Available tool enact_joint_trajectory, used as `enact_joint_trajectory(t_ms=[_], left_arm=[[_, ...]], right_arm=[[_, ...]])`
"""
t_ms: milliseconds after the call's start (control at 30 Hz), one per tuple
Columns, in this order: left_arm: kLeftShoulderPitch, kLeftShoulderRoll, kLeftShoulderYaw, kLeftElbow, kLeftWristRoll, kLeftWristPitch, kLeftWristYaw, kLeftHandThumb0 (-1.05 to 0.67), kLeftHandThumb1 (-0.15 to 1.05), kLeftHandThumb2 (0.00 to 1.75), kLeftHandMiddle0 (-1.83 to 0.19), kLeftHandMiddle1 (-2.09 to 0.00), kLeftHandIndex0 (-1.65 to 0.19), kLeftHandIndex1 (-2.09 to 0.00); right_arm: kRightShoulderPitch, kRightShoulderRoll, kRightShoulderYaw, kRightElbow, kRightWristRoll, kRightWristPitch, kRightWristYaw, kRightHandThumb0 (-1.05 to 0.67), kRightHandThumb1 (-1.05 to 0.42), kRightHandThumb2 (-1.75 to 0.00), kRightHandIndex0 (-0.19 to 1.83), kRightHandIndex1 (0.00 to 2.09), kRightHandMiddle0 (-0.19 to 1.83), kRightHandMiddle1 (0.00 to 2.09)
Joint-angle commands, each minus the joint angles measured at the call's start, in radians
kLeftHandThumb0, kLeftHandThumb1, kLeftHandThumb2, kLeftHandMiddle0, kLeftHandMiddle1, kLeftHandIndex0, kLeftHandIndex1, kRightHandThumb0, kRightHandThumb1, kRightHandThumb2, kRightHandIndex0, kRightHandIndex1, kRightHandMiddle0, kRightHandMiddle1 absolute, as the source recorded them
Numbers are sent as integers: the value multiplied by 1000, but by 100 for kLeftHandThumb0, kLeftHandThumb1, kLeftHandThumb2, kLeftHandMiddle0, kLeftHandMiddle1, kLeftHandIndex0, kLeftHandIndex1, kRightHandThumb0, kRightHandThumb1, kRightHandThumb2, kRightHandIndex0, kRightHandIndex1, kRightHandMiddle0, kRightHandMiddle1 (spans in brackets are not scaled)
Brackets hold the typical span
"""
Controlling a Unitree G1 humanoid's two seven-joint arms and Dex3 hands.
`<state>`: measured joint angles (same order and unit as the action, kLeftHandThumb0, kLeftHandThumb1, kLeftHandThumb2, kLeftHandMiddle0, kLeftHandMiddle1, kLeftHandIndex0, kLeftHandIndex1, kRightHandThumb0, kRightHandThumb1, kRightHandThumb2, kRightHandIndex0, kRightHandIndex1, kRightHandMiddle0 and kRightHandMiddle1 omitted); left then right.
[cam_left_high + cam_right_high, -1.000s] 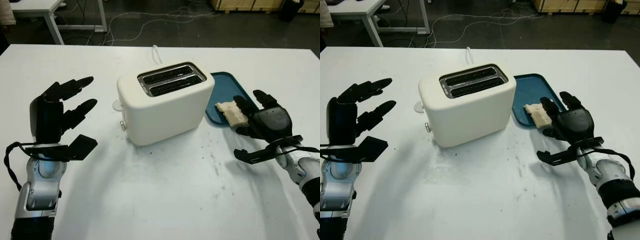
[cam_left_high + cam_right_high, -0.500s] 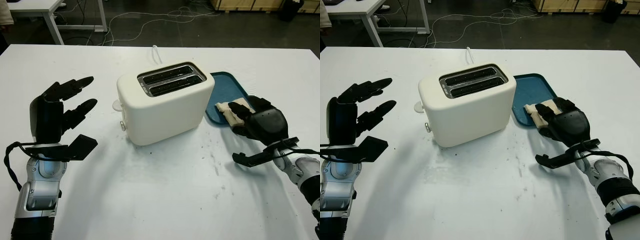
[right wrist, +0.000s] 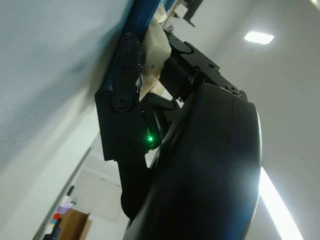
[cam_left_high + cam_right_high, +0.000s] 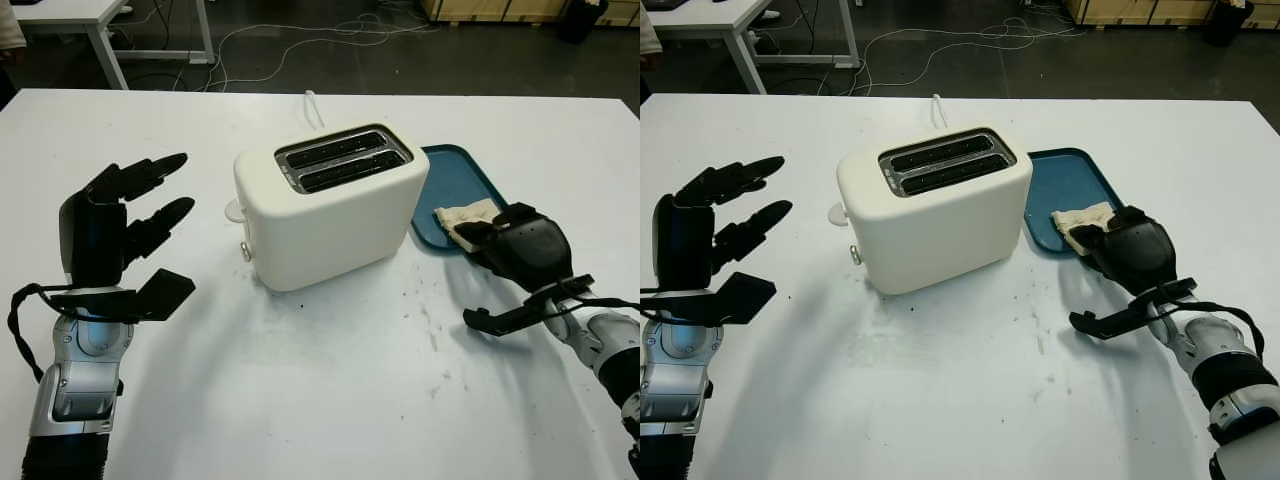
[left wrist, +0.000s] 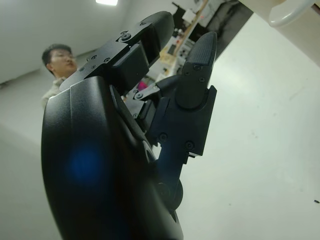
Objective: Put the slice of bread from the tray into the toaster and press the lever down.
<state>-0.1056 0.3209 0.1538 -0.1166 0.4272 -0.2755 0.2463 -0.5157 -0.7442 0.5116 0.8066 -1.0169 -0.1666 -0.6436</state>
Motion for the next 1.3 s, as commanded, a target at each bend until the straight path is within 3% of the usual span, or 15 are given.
enact_joint_trajectory(t_ms=[0,167,400,500,600,667,967,1267], left_arm=[[11,-2,0,-6,4,3,2,-38,90,0,-64,-84,-91,-4],[14,-3,-1,-7,4,3,2,-37,89,0,-64,-84,-91,-4],[15,-5,-3,-3,5,1,4,-37,89,0,-64,-83,-91,-3],[16,-7,-2,-6,7,8,5,-37,89,0,-64,-82,-91,-3],[18,-8,-2,-9,0,13,-2,-36,89,0,-63,-81,-91,-3],[19,-6,-1,-7,-2,9,-2,-36,90,0,-64,-81,-91,-3],[16,-6,0,-2,-6,3,0,-35,89,0,-64,-81,-91,-2],[14,-3,1,7,6,-6,13,-37,89,0,-65,-82,-92,-2]], right_arm=[[13,-5,19,-14,-28,34,25,-47,-92,-54,60,169,71,90],[29,-13,22,-58,-43,54,-1,-46,-92,-52,70,174,60,126],[26,-12,19,-50,-28,6,-82,-41,-92,-45,69,175,54,143],[23,-17,13,-62,-16,-14,-60,-41,-92,-48,67,175,55,138],[17,-19,-1,-72,4,-26,-7,-43,-92,-55,63,175,40,166],[10,-28,-11,-98,16,-30,65,-45,-92,-63,63,175,37,173],[-31,-75,-56,-169,48,-94,181,-46,-92,-71,62,175,36,175],[-68,-96,-94,-218,53,-103,335,-48,-92,-64,54,175,31,175]])
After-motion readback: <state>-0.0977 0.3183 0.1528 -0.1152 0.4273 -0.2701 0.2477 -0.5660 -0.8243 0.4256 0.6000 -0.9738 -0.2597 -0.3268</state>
